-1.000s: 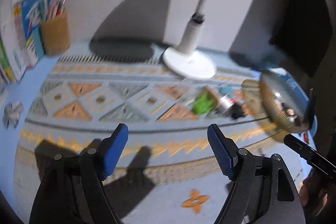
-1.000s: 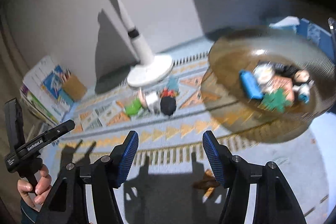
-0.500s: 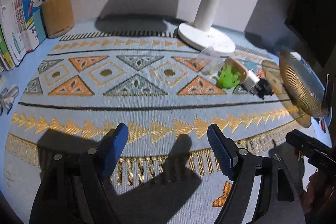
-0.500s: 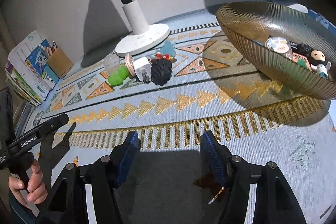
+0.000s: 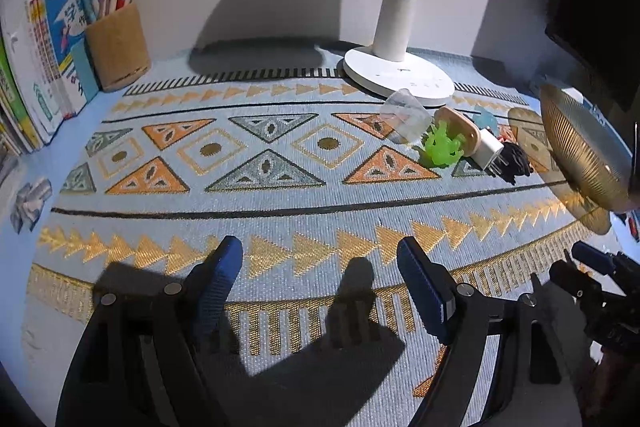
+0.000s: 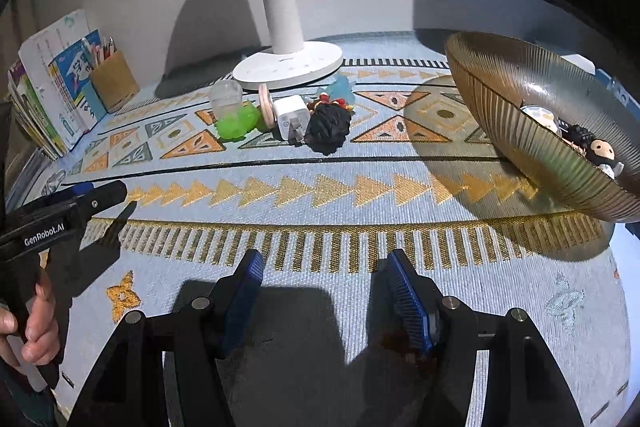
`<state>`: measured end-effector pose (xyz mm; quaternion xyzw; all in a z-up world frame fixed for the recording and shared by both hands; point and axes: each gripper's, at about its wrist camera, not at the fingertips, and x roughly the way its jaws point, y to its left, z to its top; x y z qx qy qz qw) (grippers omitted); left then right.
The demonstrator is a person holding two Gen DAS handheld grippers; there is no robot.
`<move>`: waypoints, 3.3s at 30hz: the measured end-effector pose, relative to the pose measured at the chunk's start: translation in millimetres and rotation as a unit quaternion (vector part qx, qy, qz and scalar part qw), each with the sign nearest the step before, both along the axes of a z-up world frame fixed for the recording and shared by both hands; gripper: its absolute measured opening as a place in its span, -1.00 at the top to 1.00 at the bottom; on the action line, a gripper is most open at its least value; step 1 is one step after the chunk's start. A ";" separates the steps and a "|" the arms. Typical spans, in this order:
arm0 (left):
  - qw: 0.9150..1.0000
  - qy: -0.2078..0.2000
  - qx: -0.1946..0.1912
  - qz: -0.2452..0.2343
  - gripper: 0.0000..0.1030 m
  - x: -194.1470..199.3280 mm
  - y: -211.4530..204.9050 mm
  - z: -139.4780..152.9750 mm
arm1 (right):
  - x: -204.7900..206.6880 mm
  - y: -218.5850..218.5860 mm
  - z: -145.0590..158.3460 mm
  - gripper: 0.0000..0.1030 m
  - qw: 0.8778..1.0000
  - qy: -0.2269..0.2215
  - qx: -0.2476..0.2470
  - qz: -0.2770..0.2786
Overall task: Organize rigid objects
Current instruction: 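Move both open tools back toward the remaining objects on the rug, then grasp the clear plastic cup with the left tool while the right tool grasps the red-and-black figure, then carry the clear cup and red-and-black figure over the amber bowl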
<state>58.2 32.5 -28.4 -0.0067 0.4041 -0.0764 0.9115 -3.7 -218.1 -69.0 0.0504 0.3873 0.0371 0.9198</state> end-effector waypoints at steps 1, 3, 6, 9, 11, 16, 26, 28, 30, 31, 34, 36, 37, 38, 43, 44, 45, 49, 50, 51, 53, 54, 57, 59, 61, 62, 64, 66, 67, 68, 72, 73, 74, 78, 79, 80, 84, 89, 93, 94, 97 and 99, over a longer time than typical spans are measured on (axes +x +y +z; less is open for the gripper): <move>1.000 0.001 -0.002 0.000 -0.52 -0.1 0.1 -0.1 | 0.4 -1.4 -0.1 -0.21 1.000 0.001 0.003 -0.001; 1.000 0.002 -0.003 -0.002 -0.52 0.2 -0.3 -0.1 | 0.6 -3.1 -0.7 -0.21 1.000 0.004 0.008 -0.005; 1.000 0.001 0.000 -0.004 -0.52 0.1 -2.2 -0.5 | 0.2 -2.8 -0.9 -0.21 1.000 0.007 0.006 -0.008; 1.000 0.002 -0.003 -0.005 -0.52 -0.2 -1.7 -0.2 | 1.8 -1.1 -1.7 -0.21 1.000 0.009 0.002 -0.008; 1.000 0.005 -0.007 -0.005 -0.52 0.6 -0.2 -0.5 | 1.7 -1.4 -1.8 -0.21 1.000 0.009 0.002 -0.009; 1.000 0.008 -0.010 -0.006 -0.52 1.0 0.6 -1.1 | 1.5 -1.2 -1.8 -0.21 1.000 0.010 0.000 -0.011; 0.999 0.026 -0.033 -0.009 -0.52 4.9 3.2 1.3 | 3.4 -7.6 -1.4 -0.21 1.000 0.015 0.011 -0.013; 0.996 0.039 -0.075 -0.010 -0.52 11.3 6.6 7.8 | 6.2 -19.1 4.1 -0.21 0.998 0.019 0.057 -0.016; 0.994 0.039 -0.101 -0.015 -0.52 20.2 5.4 19.1 | 10.6 -29.3 13.9 -0.21 0.994 0.009 0.108 -0.011; 0.994 0.039 -0.105 -0.015 -0.52 26.3 3.1 24.5 | 17.0 -32.3 21.1 -0.21 0.993 0.007 0.114 -0.011; 0.991 0.055 -0.118 -0.020 -0.52 55.2 -8.5 33.3 | 42.5 -28.6 33.5 -0.21 0.997 0.009 0.073 -0.015; 0.988 0.072 -0.136 -0.023 -0.51 76.4 -16.2 30.1 | 58.9 -27.3 32.8 -0.14 0.997 0.014 0.078 -0.008; 0.986 0.083 -0.143 -0.022 -0.49 85.4 -19.6 26.6 | 67.1 -27.1 31.0 -0.08 0.996 0.017 0.084 -0.005; 0.984 0.094 -0.153 -0.020 -0.48 95.0 -22.0 22.2 | 74.7 -27.0 29.0 0.02 0.996 0.020 0.085 -0.007; 0.973 0.131 -0.188 -0.011 -0.43 127.1 -33.3 1.2 | 103.7 -32.4 15.7 0.04 0.995 0.027 0.090 -0.020; 0.973 0.136 -0.185 -0.011 -0.43 130.8 -37.7 -2.2 | 107.4 -34.5 12.6 0.04 0.995 0.030 0.092 -0.020; 0.974 0.139 -0.181 -0.011 -0.43 134.2 -41.8 -5.2 | 111.1 -35.9 9.3 0.04 0.995 0.032 0.095 -0.020; 0.977 0.128 -0.168 -0.014 -0.26 142.3 -54.2 -5.5 | 117.9 -37.7 6.2 0.06 0.994 0.022 0.102 -0.013; 0.978 0.127 -0.164 -0.013 -0.22 144.3 -56.3 -5.2 | 119.3 -36.8 6.3 0.09 0.995 0.021 0.098 -0.012; 0.979 0.128 -0.159 -0.017 -0.07 146.9 -59.9 -6.0 | 120.0 -35.5 6.6 0.18 0.995 0.020 0.096 -0.008; 0.982 0.124 -0.143 -0.022 0.15 147.7 -66.4 -6.2 | 121.0 -32.6 6.2 0.33 0.995 0.020 0.102 0.004; 0.983 0.119 -0.134 -0.026 0.16 147.2 -69.2 -5.7 | 121.2 -31.4 6.1 0.39 0.994 0.018 0.105 0.009; 0.986 0.107 -0.125 -0.031 0.18 141.6 -69.9 -2.4 | 117.8 -31.5 6.8 0.39 0.994 0.016 0.106 0.005; 0.986 0.098 -0.128 -0.037 0.18 133.6 -65.7 3.4 | 112.7 -34.7 8.6 0.39 0.993 0.013 0.114 -0.001; 0.986 0.089 -0.134 -0.043 0.18 122.6 -57.5 11.8 | 103.3 -38.9 14.3 0.39 0.992 0.004 0.123 -0.006; 0.986 0.085 -0.135 -0.045 0.18 116.2 -53.4 16.1 | 96.4 -40.6 18.2 0.39 0.992 0.000 0.126 -0.007; 0.987 0.078 -0.131 -0.051 0.18 100.1 -43.7 23.8 | 83.8 -40.5 24.5 0.39 0.991 -0.005 0.130 -0.006; 0.986 0.079 -0.134 -0.054 0.18 81.4 -32.3 28.1 | 66.6 -40.1 27.8 0.39 0.991 -0.006 0.133 -0.007; 0.985 0.080 -0.139 -0.057 0.18 72.5 -27.4 29.3 | 57.2 -40.1 27.9 0.39 0.991 -0.004 0.135 -0.006; 0.985 0.080 -0.143 -0.059 0.18 62.1 -22.3 30.3 | 48.7 -39.5 27.1 0.39 0.991 -0.002 0.136 -0.006; 0.987 0.065 -0.131 -0.071 0.18 18.8 -13.5 32.5 | 16.6 -33.2 19.3 0.39 0.990 0.012 0.139 -0.001; 0.988 0.059 -0.124 -0.072 0.18 10.5 -12.4 31.4 | 10.2 -30.8 16.2 0.39 0.990 0.016 0.138 -0.001; 0.990 0.051 -0.113 -0.071 0.18 2.3 -12.8 30.3 | 6.3 -28.2 12.8 0.39 0.990 0.019 0.137 -0.001; 0.991 0.050 -0.103 -0.075 0.18 -15.6 -13.5 15.1 | -7.5 -16.5 0.3 0.39 0.992 0.024 0.125 0.004; 0.991 0.049 -0.099 -0.075 0.18 -17.5 -13.9 11.5 | -9.3 -13.9 -1.3 0.39 0.992 0.026 0.121 0.004; 0.992 0.046 -0.091 -0.075 0.18 -18.3 -15.9 8.0 | -11.0 -11.5 -3.0 0.39 0.993 0.028 0.117 0.005; 0.994 0.034 -0.061 -0.083 0.18 -22.8 -24.1 0.7 | -20.4 -11.3 -5.4 0.35 0.993 0.031 0.116 0.018; 0.994 0.025 -0.056 -0.091 0.18 -27.2 -25.3 -2.3 | -22.4 -13.3 -5.4 0.23 0.993 0.027 0.117 0.016; 0.994 0.017 -0.046 -0.094 0.18 -30.4 -29.2 -1.9 | -17.1 -3.7 -2.7 0.03 0.995 0.026 0.093 0.023; 0.994 0.016 -0.044 -0.094 0.17 -30.9 -30.0 -1.8 | -15.6 -0.4 -2.1 0.03 0.996 0.025 0.084 0.024; 0.994 0.014 -0.042 -0.095 0.18 -31.4 -29.8 -1.6 | -12.8 11.8 -2.5 0.03 0.998 0.020 0.057 0.028; 0.994 0.014 -0.043 -0.095 0.18 -31.5 -29.6 -1.5 | -14.2 19.4 -3.9 0.10 0.999 0.011 0.029 0.025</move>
